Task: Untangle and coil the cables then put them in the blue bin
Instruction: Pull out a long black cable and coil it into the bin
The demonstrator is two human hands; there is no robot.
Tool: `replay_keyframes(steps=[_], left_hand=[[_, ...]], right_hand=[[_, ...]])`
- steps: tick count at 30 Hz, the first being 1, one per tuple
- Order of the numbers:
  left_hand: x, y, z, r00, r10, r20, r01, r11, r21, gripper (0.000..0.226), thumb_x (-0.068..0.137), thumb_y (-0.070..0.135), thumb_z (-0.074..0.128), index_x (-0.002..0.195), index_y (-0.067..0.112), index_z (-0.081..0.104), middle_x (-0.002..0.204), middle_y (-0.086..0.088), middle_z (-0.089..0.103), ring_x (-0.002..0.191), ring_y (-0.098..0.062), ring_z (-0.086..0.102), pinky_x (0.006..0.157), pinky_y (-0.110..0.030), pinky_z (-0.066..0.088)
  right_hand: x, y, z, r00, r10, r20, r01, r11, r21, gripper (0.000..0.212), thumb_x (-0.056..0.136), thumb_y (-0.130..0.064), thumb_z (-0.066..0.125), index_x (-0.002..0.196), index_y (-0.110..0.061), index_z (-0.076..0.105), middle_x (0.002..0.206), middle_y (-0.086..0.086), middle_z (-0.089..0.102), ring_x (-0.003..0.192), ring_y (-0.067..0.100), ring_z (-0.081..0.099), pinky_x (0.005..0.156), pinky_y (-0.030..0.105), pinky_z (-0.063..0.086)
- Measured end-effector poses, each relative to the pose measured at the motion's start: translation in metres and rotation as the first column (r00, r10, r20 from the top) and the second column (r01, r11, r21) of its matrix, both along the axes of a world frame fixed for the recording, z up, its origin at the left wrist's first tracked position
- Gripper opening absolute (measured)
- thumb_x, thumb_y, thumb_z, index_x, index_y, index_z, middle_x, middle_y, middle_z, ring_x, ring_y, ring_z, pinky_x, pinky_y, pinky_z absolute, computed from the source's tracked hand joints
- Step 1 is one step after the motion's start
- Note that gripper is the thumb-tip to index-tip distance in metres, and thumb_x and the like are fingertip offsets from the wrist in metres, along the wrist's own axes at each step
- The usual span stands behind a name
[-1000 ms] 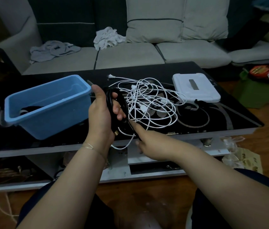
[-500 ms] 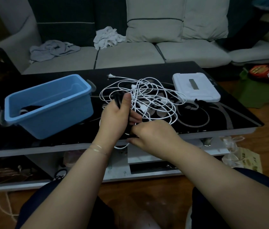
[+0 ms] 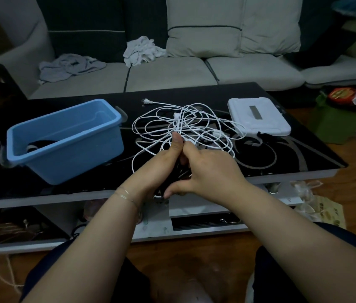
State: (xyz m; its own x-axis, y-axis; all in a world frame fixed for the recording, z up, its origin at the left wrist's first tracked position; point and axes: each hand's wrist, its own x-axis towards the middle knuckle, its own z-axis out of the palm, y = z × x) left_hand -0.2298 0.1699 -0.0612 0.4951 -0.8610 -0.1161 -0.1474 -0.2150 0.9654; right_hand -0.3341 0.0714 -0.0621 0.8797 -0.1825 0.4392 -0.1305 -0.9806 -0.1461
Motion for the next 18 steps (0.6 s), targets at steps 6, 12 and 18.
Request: replay_keyframes(steps=[6,12,18], left_hand=[[-0.002,0.002,-0.005,0.987,-0.162,-0.021,0.161,0.987,-0.015,0.092,0.060,0.094,0.038,0.061,0.005,0.062,0.044,-0.006,0.049,0.035,-0.014,0.046,0.043,-0.023,0.041],[-0.005,-0.001,-0.003,0.910,-0.262,-0.321,0.221,0.962,-0.161,0.060,0.050,0.084,0.066,0.054,0.026,0.049,0.046,0.005,0.038,0.031,-0.007,0.033,0.045,-0.022,0.043],[-0.007,-0.003,0.002,0.871,-0.279,-0.405,0.220,0.957,-0.186,0.070,0.060,0.087,0.038,0.067,0.023,0.066,0.041,0.008,0.035,0.027,-0.004,0.029,0.042,-0.022,0.041]], right_hand=[[-0.004,-0.021,0.009,0.985,0.163,-0.049,-0.126,0.893,0.433,0.042,0.061,-0.063,0.069,0.085,-0.046,0.039,0.083,-0.017,0.059,0.078,0.002,0.054,0.065,0.023,0.043],[-0.004,-0.037,0.010,0.996,0.089,0.028,-0.093,0.916,0.390,0.032,0.075,-0.061,0.053,0.091,-0.033,0.050,0.080,-0.016,0.059,0.075,0.003,0.053,0.063,0.027,0.042],[-0.002,-0.040,0.008,0.985,0.049,0.166,-0.094,0.957,0.275,0.052,0.082,-0.070,0.036,0.107,-0.027,0.054,0.101,-0.022,0.040,0.076,0.005,0.049,0.061,0.029,0.039]])
